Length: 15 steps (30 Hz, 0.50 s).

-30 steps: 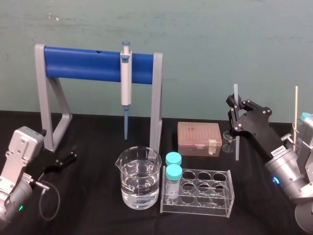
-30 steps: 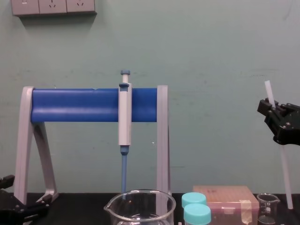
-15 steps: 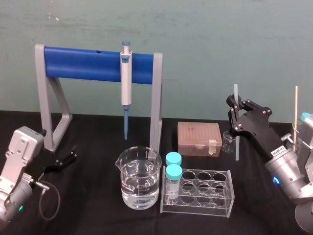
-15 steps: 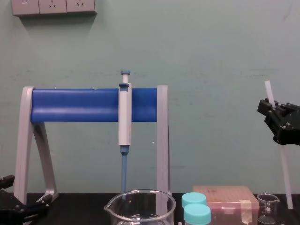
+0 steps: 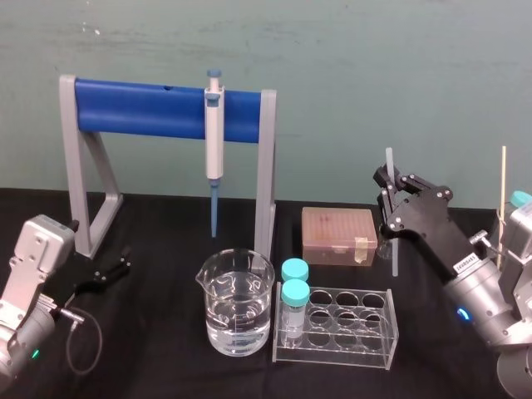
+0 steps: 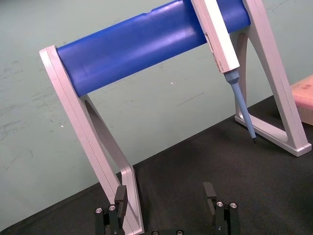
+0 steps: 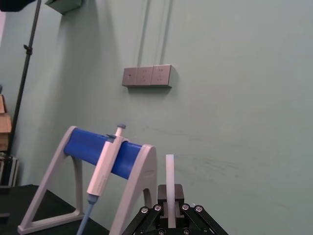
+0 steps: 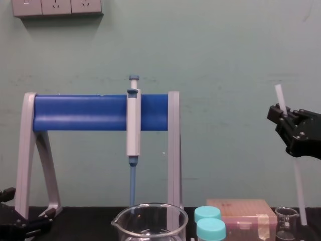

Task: Pick up the stirring rod with one hand, then place it down.

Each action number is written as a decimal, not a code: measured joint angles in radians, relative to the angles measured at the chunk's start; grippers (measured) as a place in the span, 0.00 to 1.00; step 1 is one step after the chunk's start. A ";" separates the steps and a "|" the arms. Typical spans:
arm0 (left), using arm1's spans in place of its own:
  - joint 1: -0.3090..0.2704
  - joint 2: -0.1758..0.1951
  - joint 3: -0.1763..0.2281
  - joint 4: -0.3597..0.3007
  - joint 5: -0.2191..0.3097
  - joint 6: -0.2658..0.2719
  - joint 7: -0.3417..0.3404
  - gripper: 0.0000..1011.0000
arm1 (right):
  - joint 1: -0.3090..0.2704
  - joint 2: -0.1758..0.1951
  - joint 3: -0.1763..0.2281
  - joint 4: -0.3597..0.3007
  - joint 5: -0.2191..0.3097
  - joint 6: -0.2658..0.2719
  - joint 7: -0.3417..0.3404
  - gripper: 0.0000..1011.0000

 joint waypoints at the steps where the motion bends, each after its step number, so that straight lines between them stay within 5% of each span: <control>1: 0.000 0.000 0.000 0.000 0.000 0.000 0.000 0.99 | -0.001 -0.001 0.000 -0.001 0.001 -0.001 0.003 0.07; 15: 0.000 0.000 0.000 0.000 0.000 0.000 0.000 0.99 | -0.006 -0.007 -0.026 -0.002 0.036 0.003 0.058 0.07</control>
